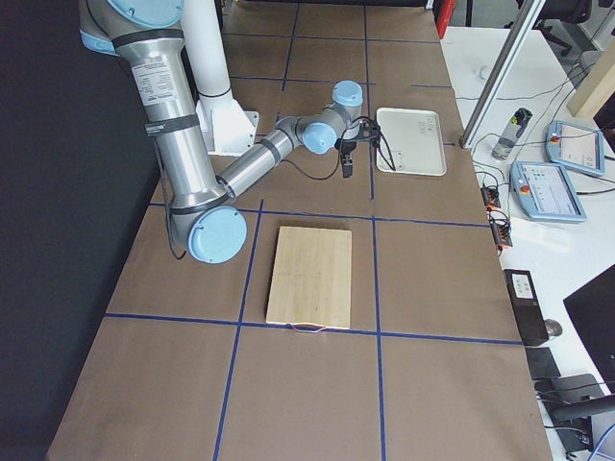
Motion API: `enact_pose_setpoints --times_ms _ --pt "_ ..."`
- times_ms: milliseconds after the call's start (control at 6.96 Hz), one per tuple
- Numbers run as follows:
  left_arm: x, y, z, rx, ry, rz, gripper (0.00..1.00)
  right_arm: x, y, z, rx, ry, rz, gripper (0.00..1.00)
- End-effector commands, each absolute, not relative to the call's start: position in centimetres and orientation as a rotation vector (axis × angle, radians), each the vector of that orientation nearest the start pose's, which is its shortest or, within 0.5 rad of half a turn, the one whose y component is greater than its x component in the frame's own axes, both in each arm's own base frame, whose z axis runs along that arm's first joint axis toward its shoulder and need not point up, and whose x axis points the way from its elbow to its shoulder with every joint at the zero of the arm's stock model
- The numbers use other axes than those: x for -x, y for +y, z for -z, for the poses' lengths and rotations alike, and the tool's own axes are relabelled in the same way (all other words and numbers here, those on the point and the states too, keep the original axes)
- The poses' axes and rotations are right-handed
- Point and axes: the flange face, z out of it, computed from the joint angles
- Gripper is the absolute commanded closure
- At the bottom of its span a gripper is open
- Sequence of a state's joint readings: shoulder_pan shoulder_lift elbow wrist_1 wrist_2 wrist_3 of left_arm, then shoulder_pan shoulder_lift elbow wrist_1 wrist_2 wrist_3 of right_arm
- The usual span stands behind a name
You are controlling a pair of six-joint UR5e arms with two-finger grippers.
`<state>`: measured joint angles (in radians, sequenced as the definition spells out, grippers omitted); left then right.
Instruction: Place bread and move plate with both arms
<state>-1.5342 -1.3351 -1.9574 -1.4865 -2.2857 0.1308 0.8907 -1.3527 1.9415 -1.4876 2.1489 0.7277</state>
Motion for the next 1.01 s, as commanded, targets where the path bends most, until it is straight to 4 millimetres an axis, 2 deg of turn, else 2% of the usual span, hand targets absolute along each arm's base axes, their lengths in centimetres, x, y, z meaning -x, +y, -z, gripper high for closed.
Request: enact_pose_setpoints --times_ms 0,144,288,431,575,719,862 --pt "5.1 -40.4 -57.6 -0.126 0.709 -0.194 0.00 15.3 -45.1 -46.1 -0.156 -0.758 0.362 0.00" --pt "5.0 -42.2 -55.6 -0.204 0.707 -0.221 0.00 9.5 -43.8 -49.9 -0.163 -0.792 0.409 0.00" --pt "5.0 -42.4 -55.2 -0.249 0.701 -0.237 0.00 4.8 -41.7 -52.9 -0.164 -0.826 0.415 0.00" --pt "4.9 -43.3 -54.7 -0.306 0.701 -0.259 0.00 -0.3 -39.4 -56.8 -0.175 -0.820 0.396 0.00" --pt "4.4 -44.7 -53.2 -0.325 0.710 -0.253 0.00 -3.6 -37.1 -59.5 -0.166 -0.821 0.347 0.00" --pt "3.7 -44.6 -52.8 -0.293 0.790 -0.190 0.00 -6.1 -35.3 -62.6 -0.134 -0.822 0.258 0.00" --pt "2.1 -44.8 -52.1 -0.315 0.828 -0.234 0.00 -6.8 -34.3 -63.6 -0.120 -0.809 0.234 0.00"
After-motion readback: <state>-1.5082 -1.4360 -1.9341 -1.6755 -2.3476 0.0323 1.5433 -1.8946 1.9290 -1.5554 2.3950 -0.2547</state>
